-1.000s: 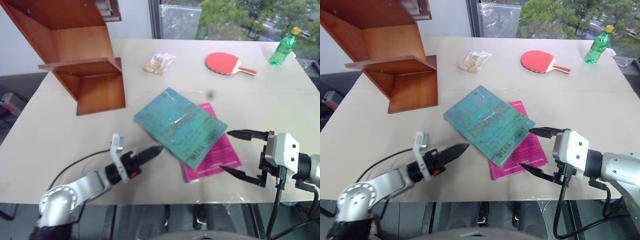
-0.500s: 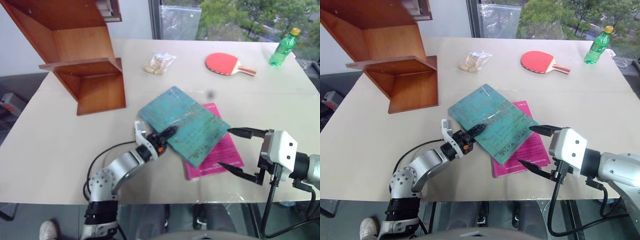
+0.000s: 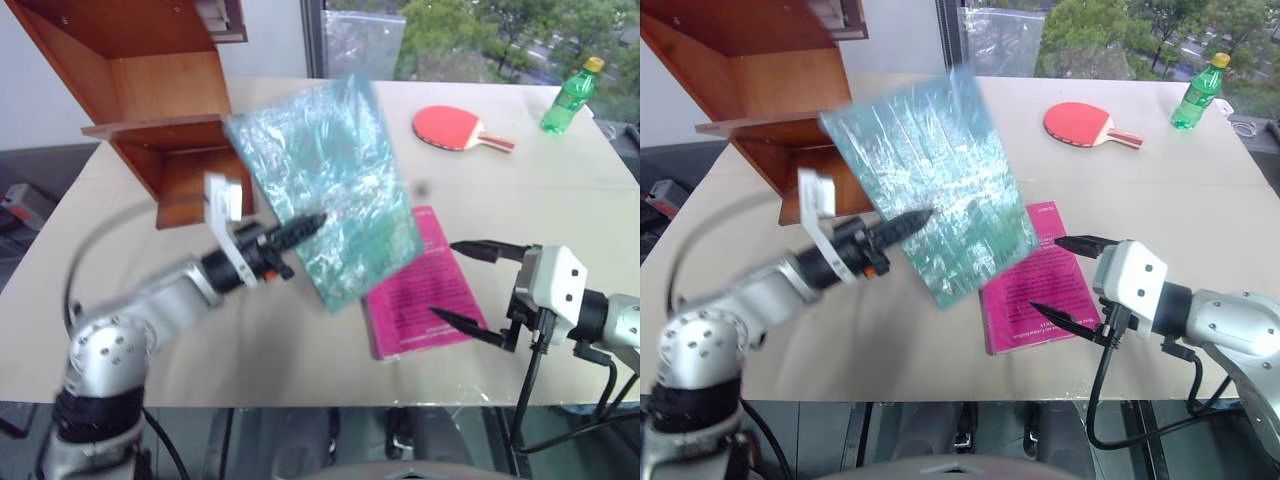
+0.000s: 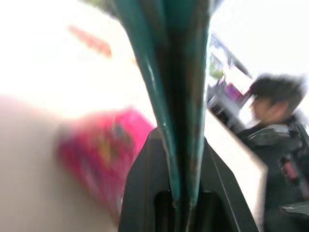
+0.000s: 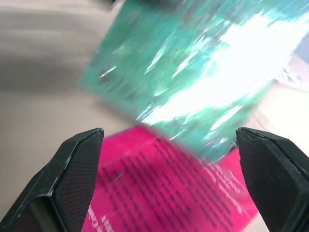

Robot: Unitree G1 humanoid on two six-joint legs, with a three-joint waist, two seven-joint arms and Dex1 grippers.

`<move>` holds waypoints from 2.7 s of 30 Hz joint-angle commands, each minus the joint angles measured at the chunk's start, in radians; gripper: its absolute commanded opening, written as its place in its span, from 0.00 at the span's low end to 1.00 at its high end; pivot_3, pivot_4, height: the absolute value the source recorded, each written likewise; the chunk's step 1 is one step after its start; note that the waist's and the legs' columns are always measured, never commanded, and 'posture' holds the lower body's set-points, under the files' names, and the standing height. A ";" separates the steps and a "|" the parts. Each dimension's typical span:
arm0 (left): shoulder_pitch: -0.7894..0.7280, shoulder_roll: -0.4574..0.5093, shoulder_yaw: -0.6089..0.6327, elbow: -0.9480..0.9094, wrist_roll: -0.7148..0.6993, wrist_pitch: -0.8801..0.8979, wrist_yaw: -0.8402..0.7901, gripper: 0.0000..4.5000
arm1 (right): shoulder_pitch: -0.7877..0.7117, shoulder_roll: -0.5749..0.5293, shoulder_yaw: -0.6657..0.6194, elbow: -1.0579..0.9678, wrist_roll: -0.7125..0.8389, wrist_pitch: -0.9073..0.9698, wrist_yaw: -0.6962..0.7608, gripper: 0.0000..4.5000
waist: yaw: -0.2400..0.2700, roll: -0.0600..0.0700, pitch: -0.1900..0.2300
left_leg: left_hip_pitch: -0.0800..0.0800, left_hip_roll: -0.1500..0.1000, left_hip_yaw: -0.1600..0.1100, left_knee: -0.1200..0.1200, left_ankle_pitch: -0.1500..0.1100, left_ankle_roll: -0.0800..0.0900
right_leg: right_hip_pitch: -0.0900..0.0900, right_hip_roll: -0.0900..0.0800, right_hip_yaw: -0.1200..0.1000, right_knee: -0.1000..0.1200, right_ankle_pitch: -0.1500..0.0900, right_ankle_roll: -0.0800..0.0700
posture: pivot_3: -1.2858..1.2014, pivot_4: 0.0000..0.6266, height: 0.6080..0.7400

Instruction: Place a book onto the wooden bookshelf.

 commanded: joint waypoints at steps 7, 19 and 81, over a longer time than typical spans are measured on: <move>-0.477 0.317 -0.237 0.150 0.853 -0.404 -0.359 0.03 | -0.094 0.061 0.105 0.091 -0.079 -0.098 0.004 1.00 | -0.006 0.002 0.001 | 0.000 0.001 0.002 -0.003 0.000 0.000 | -0.001 0.003 -0.001 -0.003 0.000 0.000 | 0.52 0.24 1.00; -0.862 0.430 -0.362 0.546 1.189 -0.533 -0.702 0.03 | -0.178 0.170 0.233 0.212 -0.193 -0.214 0.000 1.00 | -0.014 -0.001 0.005 | -0.005 0.001 0.002 -0.001 0.000 0.000 | -0.007 0.003 -0.002 -0.002 -0.003 0.005 | 0.52 0.24 1.00; -0.167 -0.533 0.127 0.046 1.031 -0.010 -0.271 0.00 | -0.360 0.171 0.115 0.299 -0.207 -0.205 -0.024 1.00 | -0.018 0.001 0.003 | -0.013 0.001 -0.001 0.027 -0.001 0.001 | -0.012 0.001 0.008 0.020 0.004 0.003 | 0.52 0.24 1.00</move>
